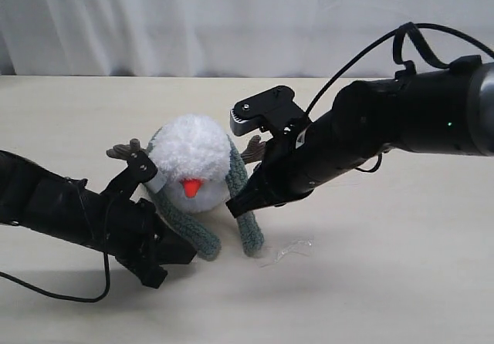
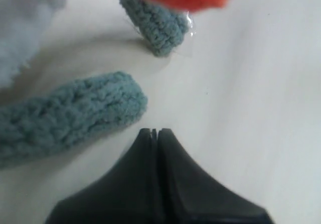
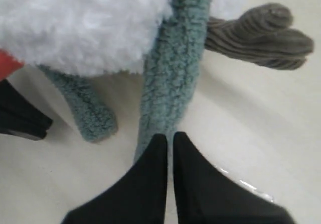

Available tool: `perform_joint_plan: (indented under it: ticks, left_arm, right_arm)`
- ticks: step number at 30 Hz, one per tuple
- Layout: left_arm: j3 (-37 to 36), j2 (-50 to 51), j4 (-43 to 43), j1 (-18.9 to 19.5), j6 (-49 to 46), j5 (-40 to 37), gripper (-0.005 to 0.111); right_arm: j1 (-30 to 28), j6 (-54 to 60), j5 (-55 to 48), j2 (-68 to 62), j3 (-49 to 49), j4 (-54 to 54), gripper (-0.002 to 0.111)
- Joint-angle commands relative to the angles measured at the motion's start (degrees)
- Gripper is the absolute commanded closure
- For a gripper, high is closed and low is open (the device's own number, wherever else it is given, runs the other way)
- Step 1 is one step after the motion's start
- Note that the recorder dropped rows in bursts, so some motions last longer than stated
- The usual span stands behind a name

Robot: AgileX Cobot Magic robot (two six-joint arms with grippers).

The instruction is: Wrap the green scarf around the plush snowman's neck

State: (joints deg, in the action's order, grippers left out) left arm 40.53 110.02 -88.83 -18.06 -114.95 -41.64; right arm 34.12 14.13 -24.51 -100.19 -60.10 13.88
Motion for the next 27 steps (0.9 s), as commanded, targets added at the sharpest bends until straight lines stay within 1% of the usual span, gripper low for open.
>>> perform_joint_plan:
  ticks: [1, 7, 12, 16, 23, 25, 27]
  left_arm:
    - [0.3, -0.5, 1.4, 0.0, 2.6, 2.9, 0.107]
    - [0.3, -0.5, 1.4, 0.0, 2.6, 4.1, 0.107]
    - [0.3, -0.5, 1.3, 0.0, 2.6, 4.5, 0.107]
    - [0.3, -0.5, 1.3, 0.0, 2.6, 4.5, 0.107]
    - [0.3, -0.5, 1.3, 0.0, 2.3, 4.9, 0.107]
    - [0.3, -0.5, 1.3, 0.0, 2.3, 4.9, 0.107]
    - [0.3, -0.5, 1.3, 0.0, 2.3, 4.9, 0.107]
  right_arm:
    - [-0.1, -4.1, 3.2, -2.1, 1.2, -4.6, 0.104]
    - [-0.1, -3.8, 5.3, -7.1, 1.1, -6.5, 0.104]
    - [-0.1, -3.8, 7.1, -8.3, 0.9, -6.3, 0.104]
    - [0.0, -3.0, 8.8, -9.2, 0.9, 0.1, 0.104]
    - [0.0, 6.7, 8.0, -11.0, 0.9, 12.5, 0.104]
    - [0.0, 10.0, 7.7, -11.0, 0.9, 16.7, 0.104]
    - [0.0, 15.3, 6.8, -11.0, 0.9, 23.3, 0.104]
